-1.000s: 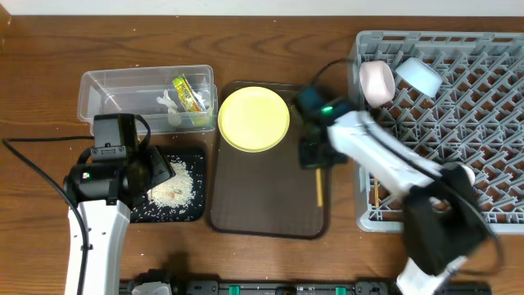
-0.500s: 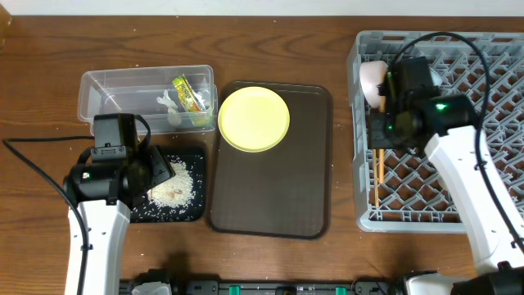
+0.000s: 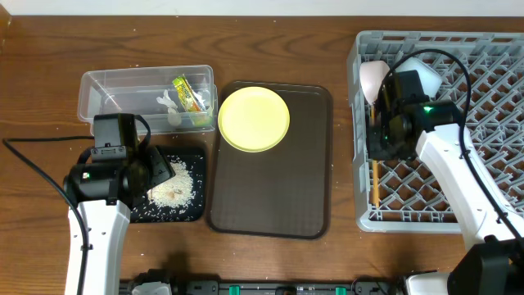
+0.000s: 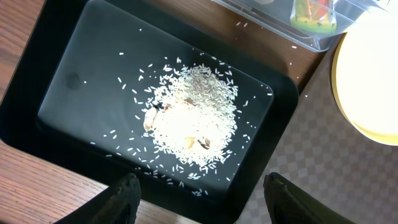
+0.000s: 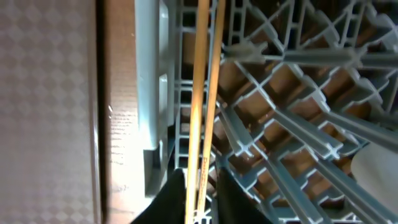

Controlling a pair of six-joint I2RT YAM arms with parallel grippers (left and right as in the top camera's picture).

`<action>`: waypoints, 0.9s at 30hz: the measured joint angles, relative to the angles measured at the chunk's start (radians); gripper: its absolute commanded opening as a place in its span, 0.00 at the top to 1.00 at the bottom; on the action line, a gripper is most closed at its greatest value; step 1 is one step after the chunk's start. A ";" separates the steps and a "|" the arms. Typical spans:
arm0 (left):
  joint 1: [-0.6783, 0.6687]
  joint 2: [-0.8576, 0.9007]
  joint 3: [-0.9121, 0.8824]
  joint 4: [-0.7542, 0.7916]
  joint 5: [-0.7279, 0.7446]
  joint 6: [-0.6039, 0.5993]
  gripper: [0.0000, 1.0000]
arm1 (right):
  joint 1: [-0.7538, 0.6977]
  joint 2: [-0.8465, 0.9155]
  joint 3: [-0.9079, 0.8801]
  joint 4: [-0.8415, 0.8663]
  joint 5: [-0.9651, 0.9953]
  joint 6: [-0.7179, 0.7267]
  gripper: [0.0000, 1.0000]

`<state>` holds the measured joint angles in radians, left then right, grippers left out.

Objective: Sort waste into correct bins and load items into the dishwasher rack
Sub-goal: 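Carry the second chopstick into the rack beside the first and release, then grasp the yellow plate edge with the right gripper and lift it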

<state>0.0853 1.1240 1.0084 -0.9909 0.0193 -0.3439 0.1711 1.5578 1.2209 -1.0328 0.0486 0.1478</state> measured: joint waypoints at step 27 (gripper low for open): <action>0.000 0.000 0.000 0.000 0.000 0.000 0.33 | 0.248 0.050 0.062 0.569 -0.175 0.052 0.51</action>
<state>0.0853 1.1240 1.0084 -0.9909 0.0193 -0.3439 0.4187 1.6081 1.2827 -0.4641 -0.1268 0.2001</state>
